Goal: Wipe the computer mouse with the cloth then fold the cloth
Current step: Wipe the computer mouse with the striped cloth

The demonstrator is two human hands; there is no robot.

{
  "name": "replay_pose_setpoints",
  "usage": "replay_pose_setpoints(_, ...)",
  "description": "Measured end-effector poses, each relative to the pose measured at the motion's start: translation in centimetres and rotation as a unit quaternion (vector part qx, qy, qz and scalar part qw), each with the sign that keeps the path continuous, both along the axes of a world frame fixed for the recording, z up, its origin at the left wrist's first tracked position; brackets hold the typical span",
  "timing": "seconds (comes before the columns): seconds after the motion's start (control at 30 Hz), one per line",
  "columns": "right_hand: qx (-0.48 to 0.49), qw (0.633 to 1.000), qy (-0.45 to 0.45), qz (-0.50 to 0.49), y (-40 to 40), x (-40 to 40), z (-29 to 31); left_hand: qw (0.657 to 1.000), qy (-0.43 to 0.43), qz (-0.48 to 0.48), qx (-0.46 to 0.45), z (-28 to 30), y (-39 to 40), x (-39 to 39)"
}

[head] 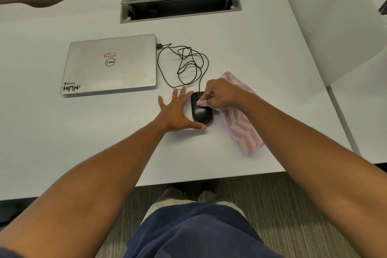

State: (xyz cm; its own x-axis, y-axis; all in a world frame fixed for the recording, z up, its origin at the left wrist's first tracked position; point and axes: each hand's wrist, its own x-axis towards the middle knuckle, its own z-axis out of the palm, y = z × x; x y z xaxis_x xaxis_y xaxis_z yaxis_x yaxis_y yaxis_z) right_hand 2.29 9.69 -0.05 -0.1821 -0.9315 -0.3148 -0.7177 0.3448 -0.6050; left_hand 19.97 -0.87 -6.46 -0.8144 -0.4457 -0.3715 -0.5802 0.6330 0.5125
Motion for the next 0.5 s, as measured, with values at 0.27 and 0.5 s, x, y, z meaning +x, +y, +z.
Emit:
replay_pose_setpoints(0.27,-0.014,1.000,0.000,0.010,0.33,-0.13,-0.37,1.000,0.016,0.003,-0.020,-0.08,0.32,0.13)
replay_pose_setpoints(0.5,0.008,0.993,0.054,0.109,-0.52,0.61,-0.39,0.999,0.017,0.005,-0.027,-0.02,0.55,0.17)
